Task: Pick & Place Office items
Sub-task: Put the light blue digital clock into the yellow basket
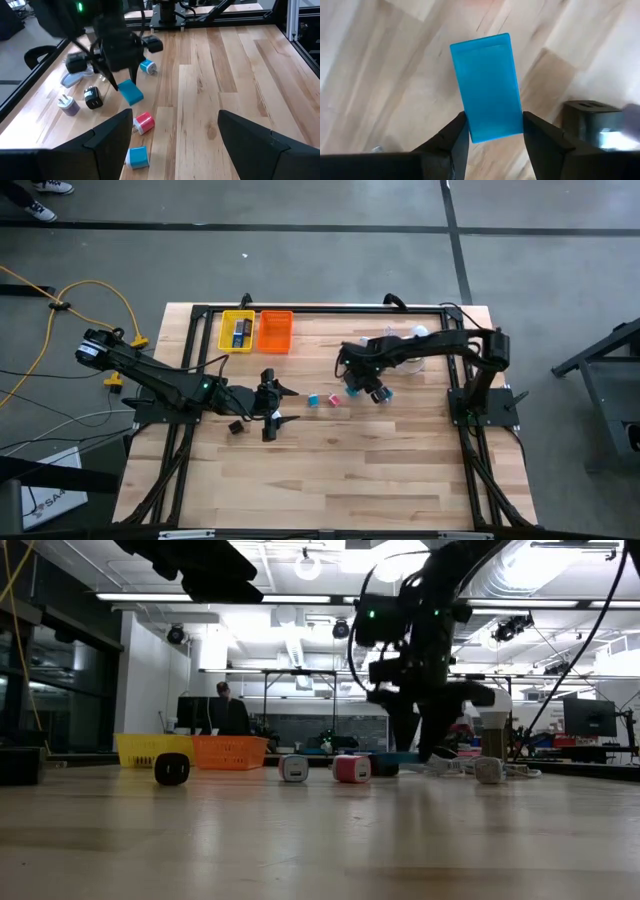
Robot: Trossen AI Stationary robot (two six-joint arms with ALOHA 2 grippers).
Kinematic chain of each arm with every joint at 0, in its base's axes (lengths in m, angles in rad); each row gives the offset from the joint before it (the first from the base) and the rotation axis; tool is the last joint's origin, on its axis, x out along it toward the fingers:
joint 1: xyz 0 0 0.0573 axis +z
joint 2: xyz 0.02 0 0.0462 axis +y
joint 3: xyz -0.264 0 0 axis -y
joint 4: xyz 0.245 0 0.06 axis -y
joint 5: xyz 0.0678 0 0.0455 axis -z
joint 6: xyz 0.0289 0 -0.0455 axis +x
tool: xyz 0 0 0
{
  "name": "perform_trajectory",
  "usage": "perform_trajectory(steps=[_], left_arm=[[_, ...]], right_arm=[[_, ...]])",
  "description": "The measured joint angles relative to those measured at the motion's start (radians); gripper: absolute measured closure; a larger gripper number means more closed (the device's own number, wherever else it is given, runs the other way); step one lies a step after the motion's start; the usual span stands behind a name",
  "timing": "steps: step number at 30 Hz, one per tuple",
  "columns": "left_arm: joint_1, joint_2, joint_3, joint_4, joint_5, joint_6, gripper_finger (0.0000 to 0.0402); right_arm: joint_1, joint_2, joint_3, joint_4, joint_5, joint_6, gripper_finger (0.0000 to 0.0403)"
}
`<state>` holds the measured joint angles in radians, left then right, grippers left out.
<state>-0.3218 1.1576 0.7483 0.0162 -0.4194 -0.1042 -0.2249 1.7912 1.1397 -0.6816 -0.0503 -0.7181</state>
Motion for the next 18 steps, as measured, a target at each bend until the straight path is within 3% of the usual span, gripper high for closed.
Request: perform_trajectory(steps=[10,18], left_arm=[[0.0,0.0,0.0,0.001,0.0,0.0,0.0116],[0.0,0.0,0.0,0.001,0.0,0.0,0.0116]], right_arm=[[0.062,-0.144,0.0,0.016,0.014,0.164,0.025],[0.126,-0.184,0.0,0.104,0.0,0.341,0.025]])
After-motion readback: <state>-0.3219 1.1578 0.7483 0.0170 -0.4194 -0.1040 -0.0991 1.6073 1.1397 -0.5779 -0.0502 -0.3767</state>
